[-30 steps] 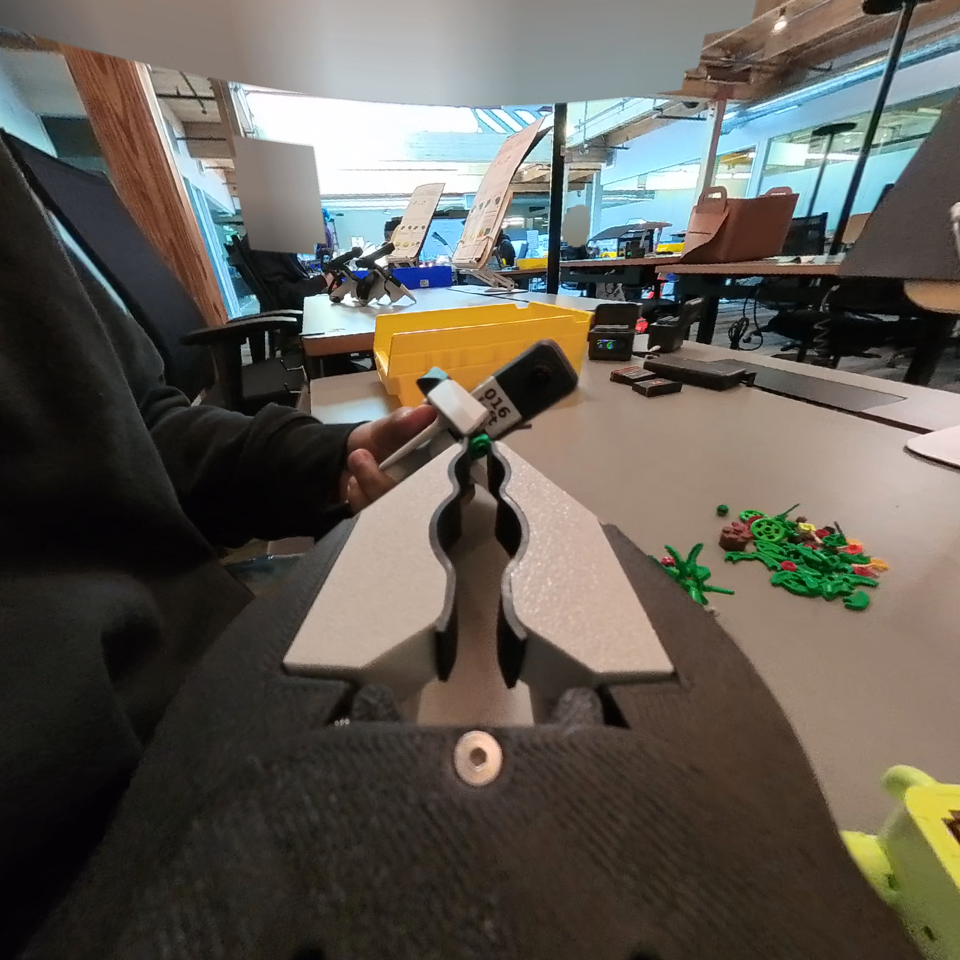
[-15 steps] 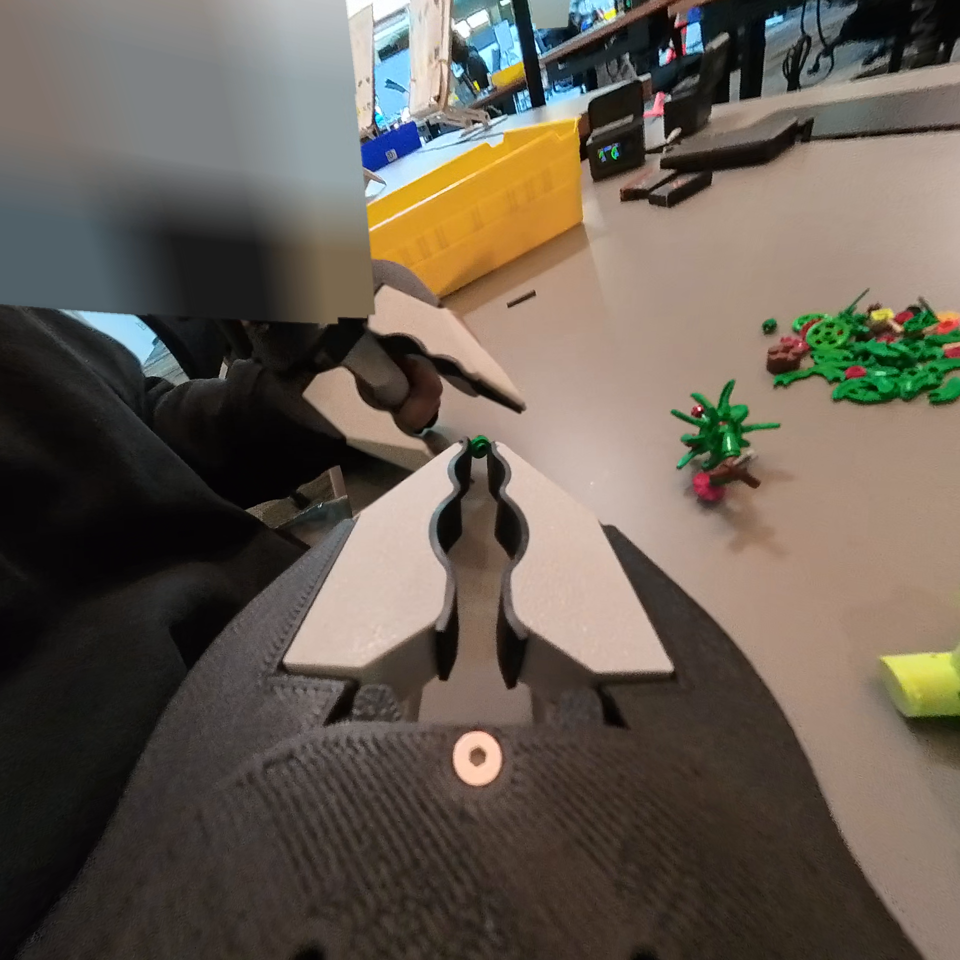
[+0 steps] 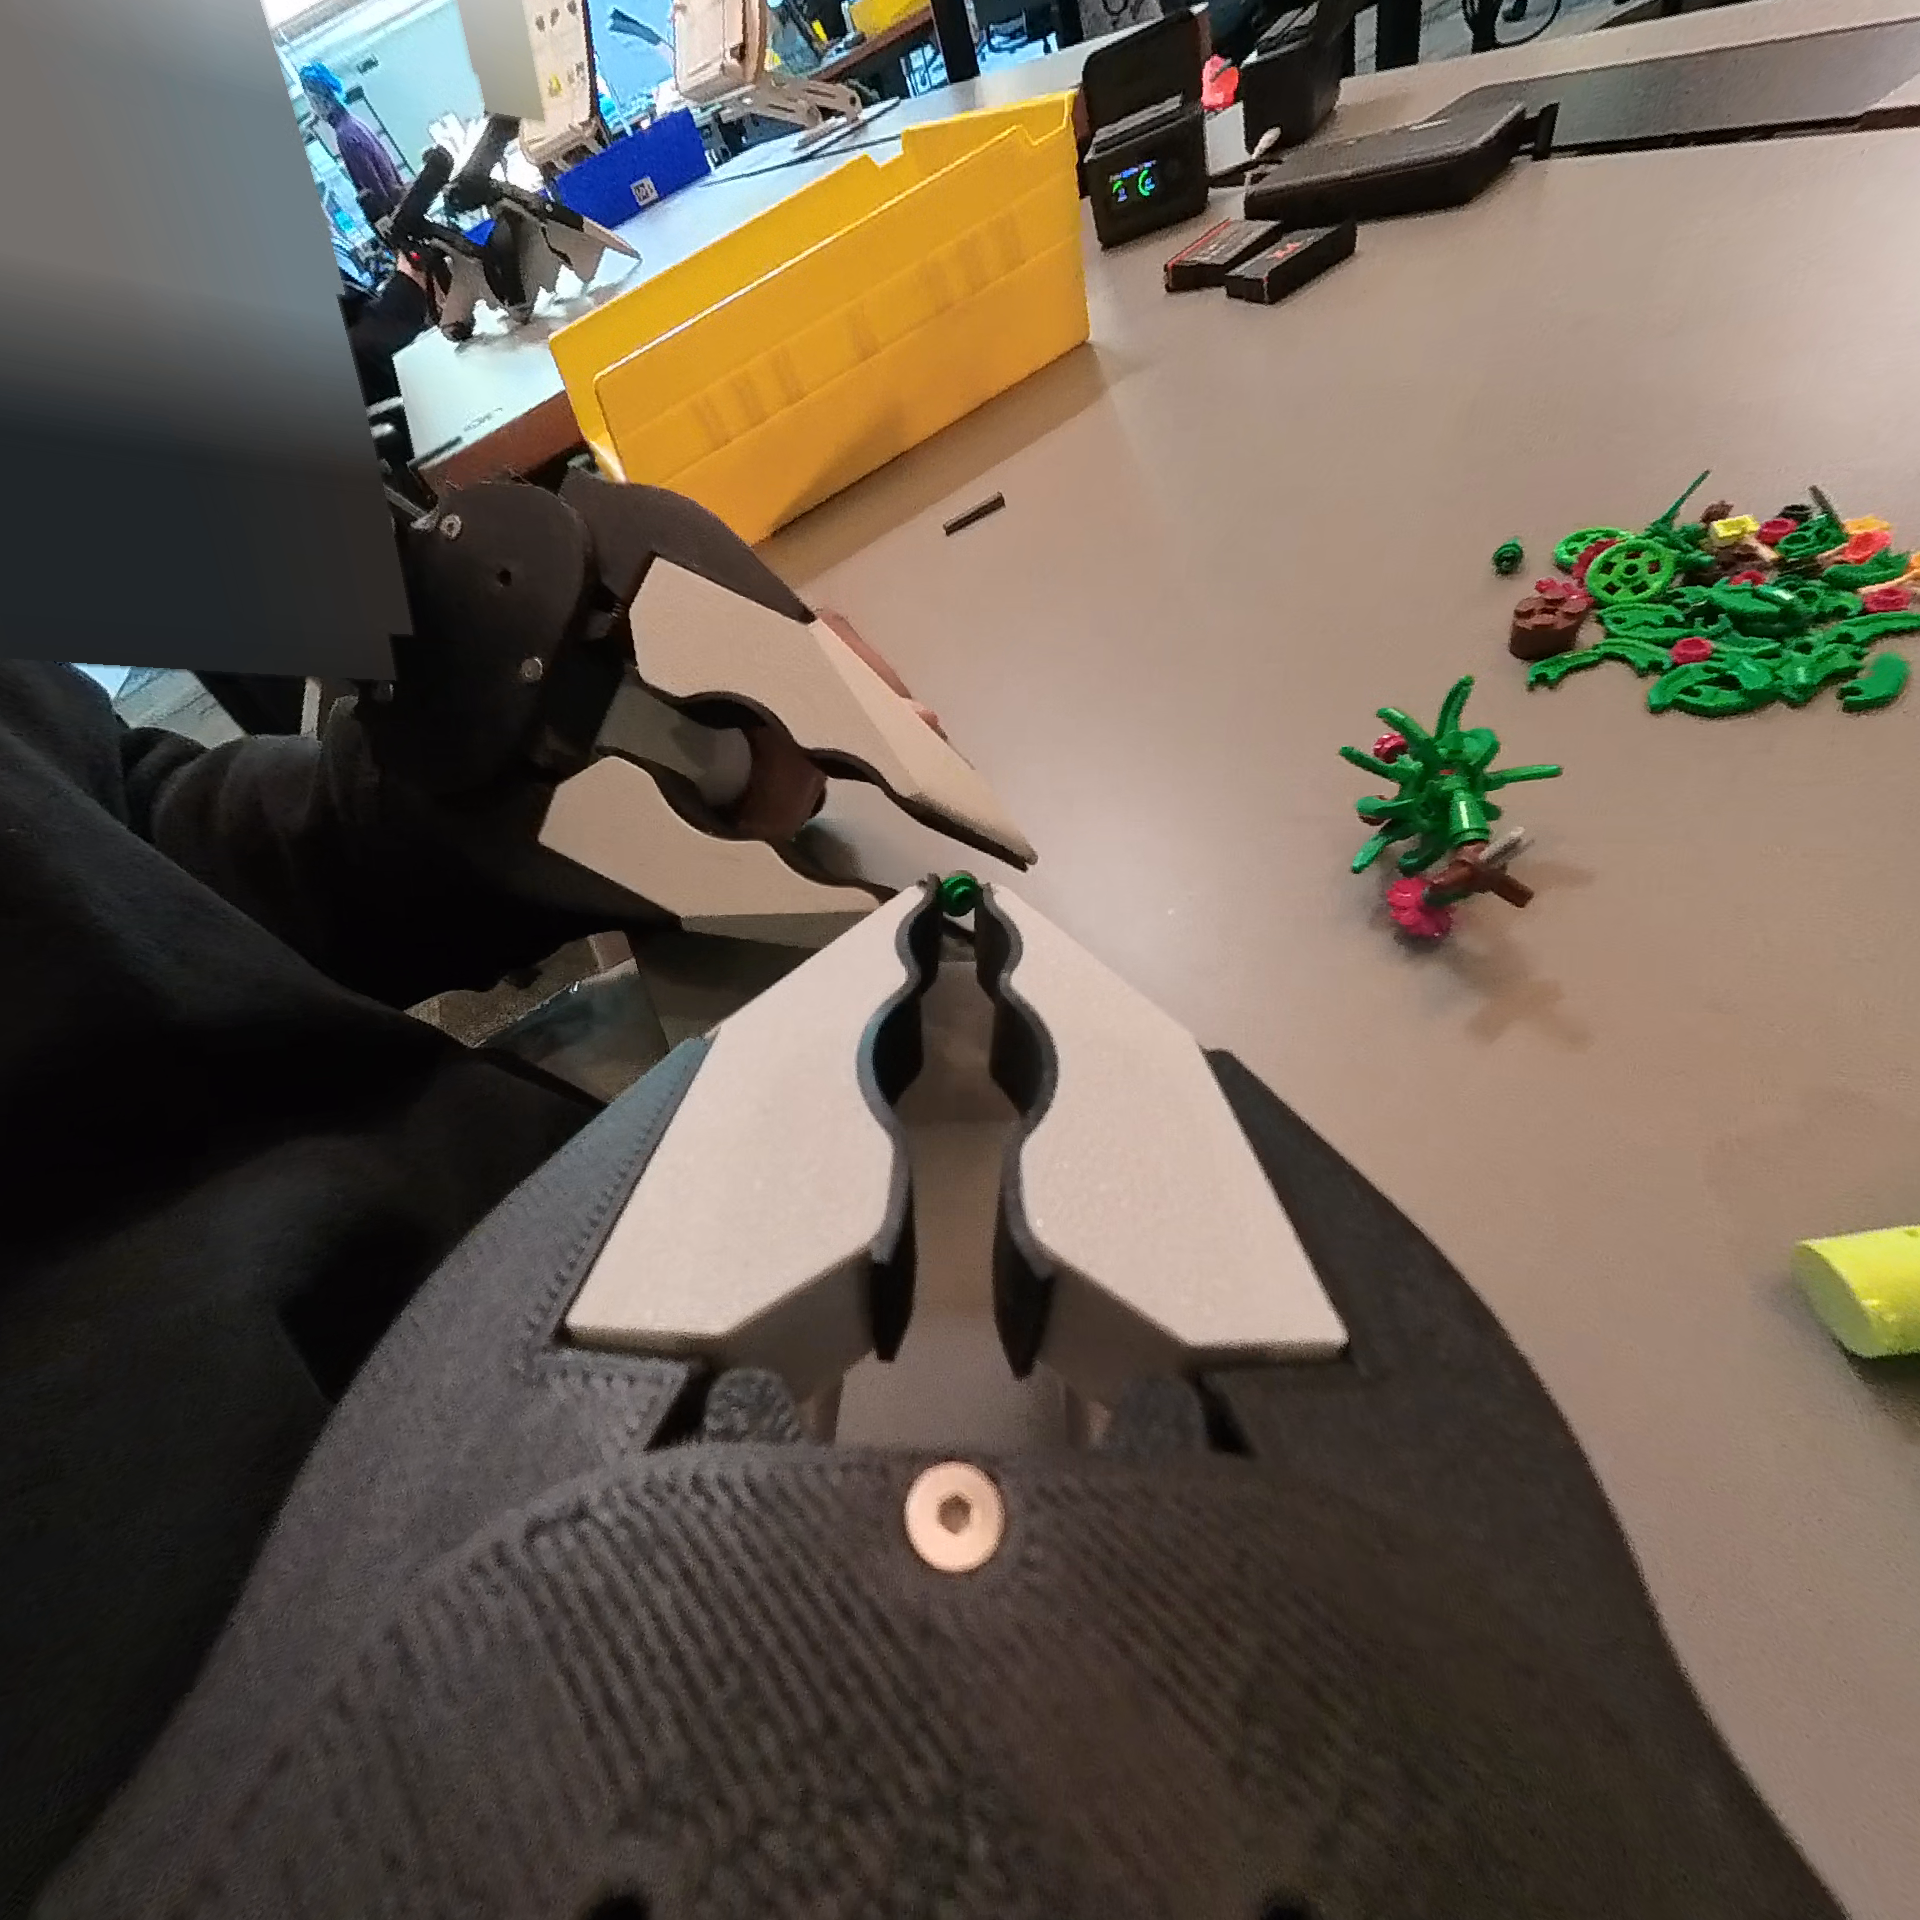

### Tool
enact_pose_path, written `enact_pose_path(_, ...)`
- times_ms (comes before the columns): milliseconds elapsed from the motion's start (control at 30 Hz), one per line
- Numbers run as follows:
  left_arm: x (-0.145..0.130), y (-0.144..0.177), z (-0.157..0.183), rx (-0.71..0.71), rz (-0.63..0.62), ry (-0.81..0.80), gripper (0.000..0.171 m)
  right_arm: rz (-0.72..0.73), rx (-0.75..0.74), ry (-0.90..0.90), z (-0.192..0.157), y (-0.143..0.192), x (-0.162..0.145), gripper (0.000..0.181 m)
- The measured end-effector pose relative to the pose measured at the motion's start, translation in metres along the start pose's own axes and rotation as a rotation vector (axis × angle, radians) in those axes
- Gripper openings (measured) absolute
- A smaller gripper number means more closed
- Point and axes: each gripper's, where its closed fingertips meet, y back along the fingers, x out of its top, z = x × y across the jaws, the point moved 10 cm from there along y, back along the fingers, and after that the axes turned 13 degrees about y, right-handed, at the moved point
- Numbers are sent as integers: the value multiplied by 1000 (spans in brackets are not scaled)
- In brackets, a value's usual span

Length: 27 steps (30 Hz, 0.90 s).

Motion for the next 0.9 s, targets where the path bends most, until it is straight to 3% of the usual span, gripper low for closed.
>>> enact_pose_path(400, -3, -4, 4, 28, -35, -42, 2, 1, 41, -18, 1, -1, 0, 4)
enact_pose_path(900, -3, -5, 4, 26, -41, -41, 1, -4, 66, -34, 1, -3, -1, 4)
